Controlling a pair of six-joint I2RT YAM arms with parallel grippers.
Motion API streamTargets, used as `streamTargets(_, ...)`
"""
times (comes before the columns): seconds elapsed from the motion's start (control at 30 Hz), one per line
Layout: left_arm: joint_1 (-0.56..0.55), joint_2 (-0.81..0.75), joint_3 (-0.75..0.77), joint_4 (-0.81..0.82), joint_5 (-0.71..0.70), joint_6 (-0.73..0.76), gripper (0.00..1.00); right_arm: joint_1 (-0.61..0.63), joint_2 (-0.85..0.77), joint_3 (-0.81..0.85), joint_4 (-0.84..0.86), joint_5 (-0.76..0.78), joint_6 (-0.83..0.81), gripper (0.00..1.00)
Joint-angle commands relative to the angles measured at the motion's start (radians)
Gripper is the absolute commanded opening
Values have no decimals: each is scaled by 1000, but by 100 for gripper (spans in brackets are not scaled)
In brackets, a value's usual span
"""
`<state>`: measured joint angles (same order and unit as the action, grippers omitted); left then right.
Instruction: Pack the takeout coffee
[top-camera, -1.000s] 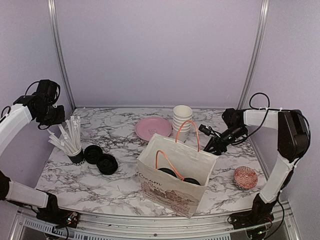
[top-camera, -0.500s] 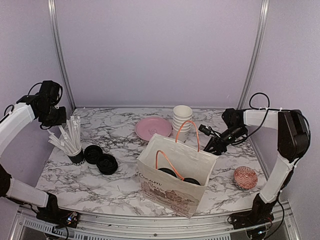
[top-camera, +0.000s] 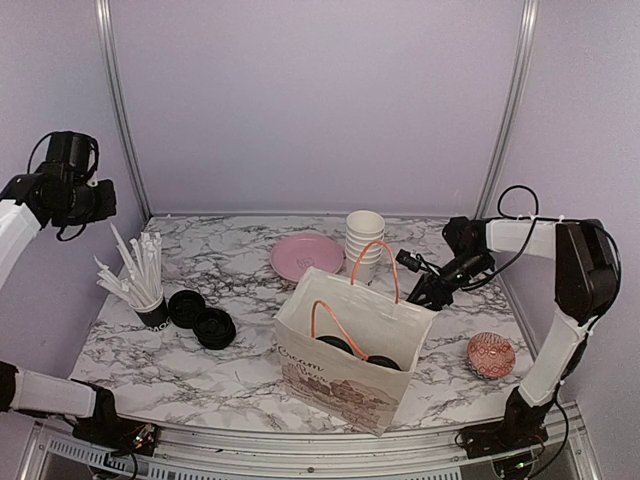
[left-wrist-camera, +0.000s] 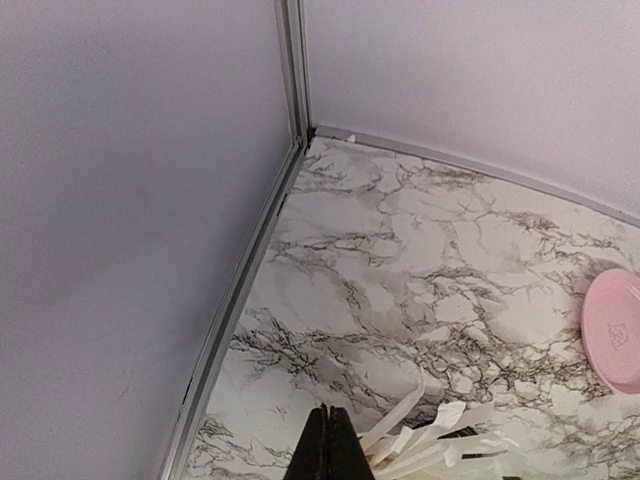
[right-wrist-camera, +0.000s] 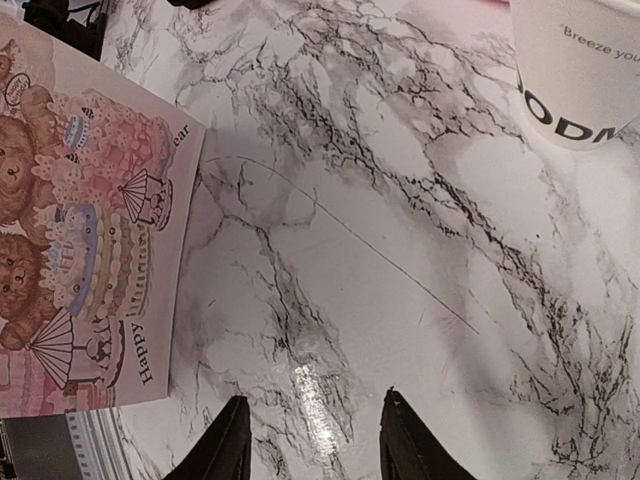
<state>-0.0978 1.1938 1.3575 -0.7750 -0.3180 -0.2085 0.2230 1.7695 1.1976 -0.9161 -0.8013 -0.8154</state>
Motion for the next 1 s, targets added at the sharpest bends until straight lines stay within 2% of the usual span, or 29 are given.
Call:
streamTargets(0.0, 1, -57, 107, -71, 17, 15, 0, 16, 14, 0, 2, 9, 0, 42)
streamTargets(0.23, 0, -106, 280, -108, 110, 9, 0, 30, 26, 2, -1, 17, 1, 42)
streamTargets(0.43, -11, -117, 443, -63, 456, -31, 0, 43, 34, 5, -3, 27, 4, 42)
streamTargets(0.67, -43, -145, 390, 184, 836, -184, 0, 48, 34, 7, -3, 31, 6, 42)
streamTargets(0.77, -110, -136, 337, 314, 934, -267, 0, 47, 31, 4, 0, 35, 7, 41)
streamTargets(0.97, -356, -83, 313, 355, 881, -280, 0, 48, 38, 3, 0, 41, 6, 41)
